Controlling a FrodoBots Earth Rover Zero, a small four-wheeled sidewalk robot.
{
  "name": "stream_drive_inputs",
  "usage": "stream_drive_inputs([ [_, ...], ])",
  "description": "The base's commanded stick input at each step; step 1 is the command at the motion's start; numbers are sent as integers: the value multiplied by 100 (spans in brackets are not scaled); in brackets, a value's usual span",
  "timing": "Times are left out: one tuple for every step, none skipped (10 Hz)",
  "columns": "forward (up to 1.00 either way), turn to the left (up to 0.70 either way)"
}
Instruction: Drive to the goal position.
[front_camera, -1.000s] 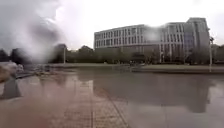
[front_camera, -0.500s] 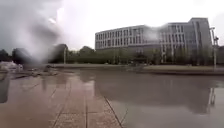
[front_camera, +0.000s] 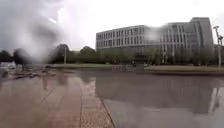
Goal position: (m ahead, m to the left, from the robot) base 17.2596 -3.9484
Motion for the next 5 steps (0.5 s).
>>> stream_drive_inputs([
  [70,0],
  [70,0],
  [70,0],
  [70,0],
  [70,0],
])
